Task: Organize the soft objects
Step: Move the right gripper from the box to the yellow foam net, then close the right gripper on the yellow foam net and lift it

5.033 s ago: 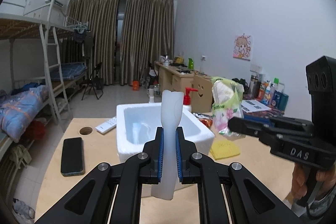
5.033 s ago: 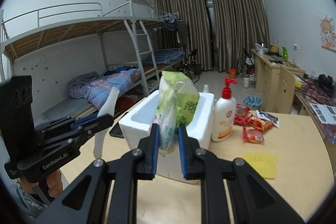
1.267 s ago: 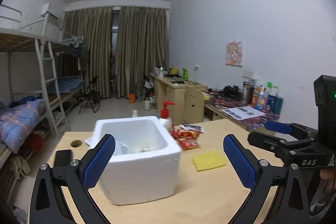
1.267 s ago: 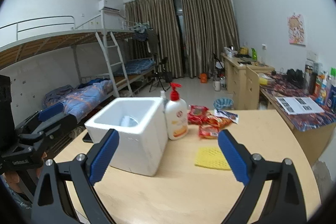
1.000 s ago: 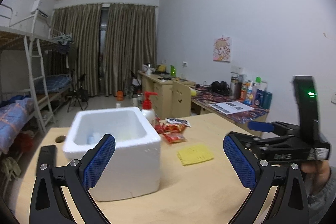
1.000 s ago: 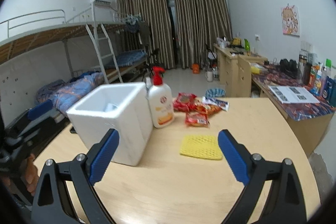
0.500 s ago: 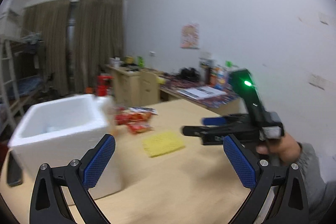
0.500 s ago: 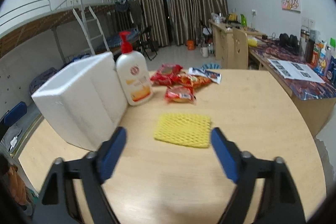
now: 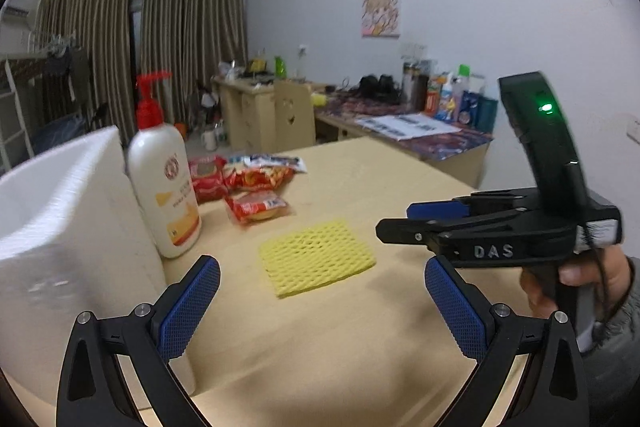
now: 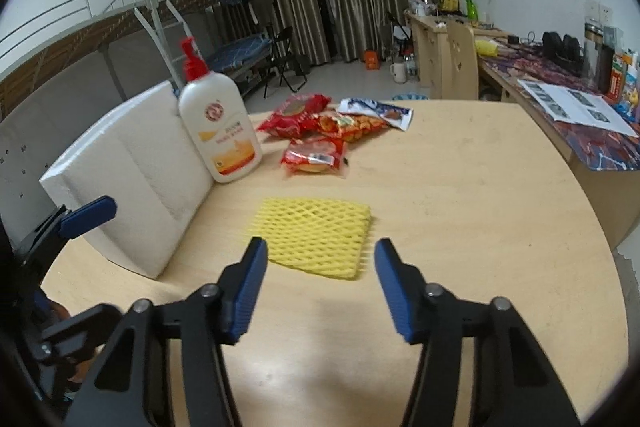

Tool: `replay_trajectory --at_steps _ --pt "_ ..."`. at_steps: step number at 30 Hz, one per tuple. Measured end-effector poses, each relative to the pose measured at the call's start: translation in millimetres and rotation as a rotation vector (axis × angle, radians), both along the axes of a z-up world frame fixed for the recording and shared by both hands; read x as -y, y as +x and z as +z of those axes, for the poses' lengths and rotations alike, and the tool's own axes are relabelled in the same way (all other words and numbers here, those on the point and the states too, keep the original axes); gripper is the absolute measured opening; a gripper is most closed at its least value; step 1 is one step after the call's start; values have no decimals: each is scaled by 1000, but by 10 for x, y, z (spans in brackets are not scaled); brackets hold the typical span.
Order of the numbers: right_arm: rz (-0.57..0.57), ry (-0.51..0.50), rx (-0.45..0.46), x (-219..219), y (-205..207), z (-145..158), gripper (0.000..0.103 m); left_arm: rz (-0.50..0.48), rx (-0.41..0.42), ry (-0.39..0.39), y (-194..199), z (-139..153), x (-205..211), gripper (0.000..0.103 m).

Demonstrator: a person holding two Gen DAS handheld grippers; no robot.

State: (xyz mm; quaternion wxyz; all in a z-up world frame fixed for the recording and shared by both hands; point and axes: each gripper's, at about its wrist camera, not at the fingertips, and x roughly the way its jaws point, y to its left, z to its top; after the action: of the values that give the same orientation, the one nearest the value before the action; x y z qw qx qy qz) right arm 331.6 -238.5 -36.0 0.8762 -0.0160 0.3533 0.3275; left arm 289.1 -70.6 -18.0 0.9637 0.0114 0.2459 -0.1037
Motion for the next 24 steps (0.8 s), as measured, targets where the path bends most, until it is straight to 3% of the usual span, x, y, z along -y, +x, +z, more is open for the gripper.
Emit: replay_trajectory --at_steps 4,6,9,12,15,20,24 --pt "44 -17 -38 -79 146 -117 50 4 -50 23 293 -148 57 93" --pt "61 -21 -51 -112 205 -155 50 14 -90 42 459 -245 75 89" --pt "61 -26 -65 -84 298 -199 49 19 -129 9 628 -360 45 86" --pt "49 -20 -69 -25 363 -219 49 31 -160 39 788 -459 59 80" --pt "52 -17 -85 -46 401 -253 48 38 -203 24 908 -547 24 73" --pt "61 -27 -106 -121 471 -306 47 34 -247 39 1006 -623 46 70" --pt "65 -58 -111 -171 491 -345 40 42 -292 22 1077 -683 7 64"
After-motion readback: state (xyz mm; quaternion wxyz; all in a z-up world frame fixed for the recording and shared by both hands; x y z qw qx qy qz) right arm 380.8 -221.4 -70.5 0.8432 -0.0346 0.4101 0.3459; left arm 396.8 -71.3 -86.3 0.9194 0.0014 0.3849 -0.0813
